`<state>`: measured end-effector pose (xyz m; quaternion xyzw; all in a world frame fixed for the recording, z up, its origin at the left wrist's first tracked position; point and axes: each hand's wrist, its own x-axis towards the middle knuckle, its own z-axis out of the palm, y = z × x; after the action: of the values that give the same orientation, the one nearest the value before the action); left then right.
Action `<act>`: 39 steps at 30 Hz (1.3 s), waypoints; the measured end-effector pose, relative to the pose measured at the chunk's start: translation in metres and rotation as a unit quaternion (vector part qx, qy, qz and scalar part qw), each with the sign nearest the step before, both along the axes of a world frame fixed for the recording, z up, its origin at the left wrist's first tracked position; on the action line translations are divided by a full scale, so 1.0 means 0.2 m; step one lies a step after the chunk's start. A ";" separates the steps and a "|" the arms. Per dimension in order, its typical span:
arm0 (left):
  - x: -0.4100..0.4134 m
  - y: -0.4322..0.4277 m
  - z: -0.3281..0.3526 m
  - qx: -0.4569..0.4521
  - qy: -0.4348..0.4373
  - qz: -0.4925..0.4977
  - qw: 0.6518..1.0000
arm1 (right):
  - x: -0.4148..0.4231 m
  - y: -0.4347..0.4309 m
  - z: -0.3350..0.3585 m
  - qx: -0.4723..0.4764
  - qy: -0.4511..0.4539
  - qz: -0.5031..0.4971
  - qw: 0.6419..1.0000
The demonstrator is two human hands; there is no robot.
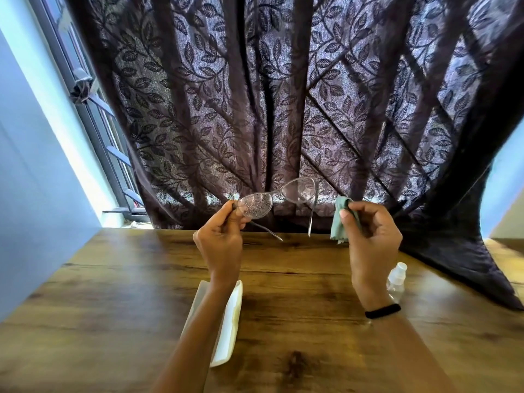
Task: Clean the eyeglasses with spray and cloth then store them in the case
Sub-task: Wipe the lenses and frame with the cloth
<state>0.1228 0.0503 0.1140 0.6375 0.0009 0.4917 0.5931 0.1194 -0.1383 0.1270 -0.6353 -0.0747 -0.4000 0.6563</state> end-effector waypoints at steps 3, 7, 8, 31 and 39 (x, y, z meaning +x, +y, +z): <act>0.00 0.00 0.00 -0.024 0.000 -0.018 1.000 | 0.04 -0.03 -0.04 0.072 0.107 0.108 0.986; -0.01 -0.02 0.01 -0.045 0.007 -0.035 0.998 | 0.10 -0.04 -0.11 0.034 0.192 0.163 0.967; -0.02 -0.02 0.01 -0.049 0.011 -0.042 0.998 | 0.11 -0.03 -0.12 0.030 0.202 0.169 0.964; -0.06 0.14 0.05 0.265 0.200 0.030 0.943 | 0.04 0.01 0.12 -0.366 0.064 -0.051 0.927; -0.11 -0.03 0.20 0.417 0.266 -0.038 0.868 | 0.01 0.09 0.07 -0.439 0.026 -0.090 0.894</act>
<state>0.1010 0.0449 0.1549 0.9319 -0.0710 0.2348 0.2672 0.1224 -0.1211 0.1416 -0.8730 -0.1678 -0.3674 0.2733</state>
